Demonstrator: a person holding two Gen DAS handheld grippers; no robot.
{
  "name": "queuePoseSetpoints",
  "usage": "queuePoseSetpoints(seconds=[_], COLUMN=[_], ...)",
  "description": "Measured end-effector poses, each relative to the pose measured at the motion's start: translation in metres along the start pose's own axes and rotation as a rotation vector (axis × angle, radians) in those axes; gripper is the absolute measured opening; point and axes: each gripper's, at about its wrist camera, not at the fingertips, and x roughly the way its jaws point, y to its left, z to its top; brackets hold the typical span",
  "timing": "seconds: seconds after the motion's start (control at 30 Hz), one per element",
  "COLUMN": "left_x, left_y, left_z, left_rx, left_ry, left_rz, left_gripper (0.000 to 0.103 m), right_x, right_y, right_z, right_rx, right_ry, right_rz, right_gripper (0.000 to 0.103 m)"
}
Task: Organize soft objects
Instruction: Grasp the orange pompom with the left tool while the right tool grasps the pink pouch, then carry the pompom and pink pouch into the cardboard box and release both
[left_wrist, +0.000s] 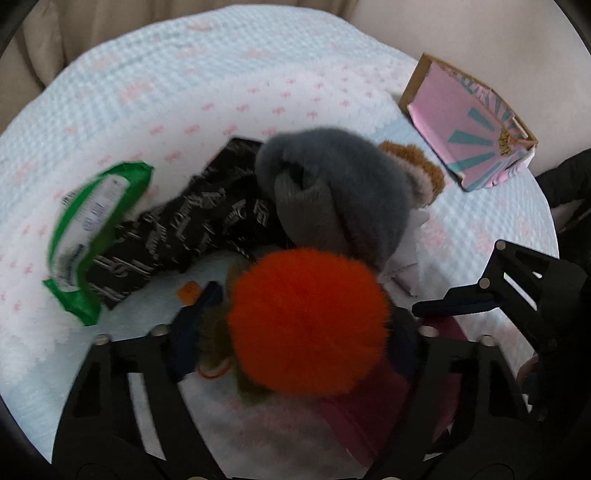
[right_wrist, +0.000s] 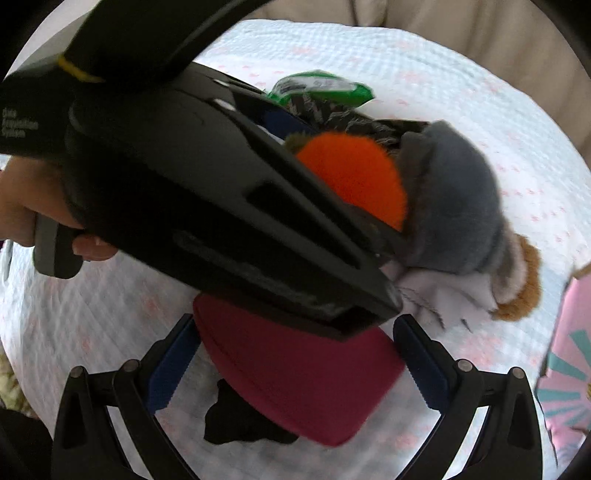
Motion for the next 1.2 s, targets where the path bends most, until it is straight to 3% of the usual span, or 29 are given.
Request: queuePoseSetpoints(seconds=[0.1,0.17,0.47,0.83,1.03,1.2], left_x=[0.006,0.004,-0.015,-0.061,-0.098,-0.137], left_y=[0.002,0.002,0.01,0.028,0.02,0.005], left_z=[-0.002,-0.001,-0.002,-0.003,0.002,0.012], left_rx=[-0.003,-0.003,-0.04,-0.128,-0.133,-0.131], left_ry=[0.009,-0.005,-0.043,-0.094,-0.125,-0.16], left_rz=[-0.005,-0.012,-0.002,0.043,0.054,0.063], left_gripper=[0.046,0.042,0.038,0.038,0.038,0.038], right_x=[0.007,0.006,-0.004,-0.032,-0.08,-0.12], right_y=[-0.007,-0.009,-0.012,-0.019,-0.033,-0.023], right_z=[0.002,0.002,-0.002,-0.009,-0.009,-0.002], right_rx=[0.001,0.015,0.045,0.11,0.168,0.222], right_ry=[-0.001,-0.001,-0.022,-0.042,-0.078,-0.121], right_rz=[0.048,0.086,0.135,0.11,0.077,0.03], right_gripper=[0.092,0.077,0.051,0.039,0.039,0.039])
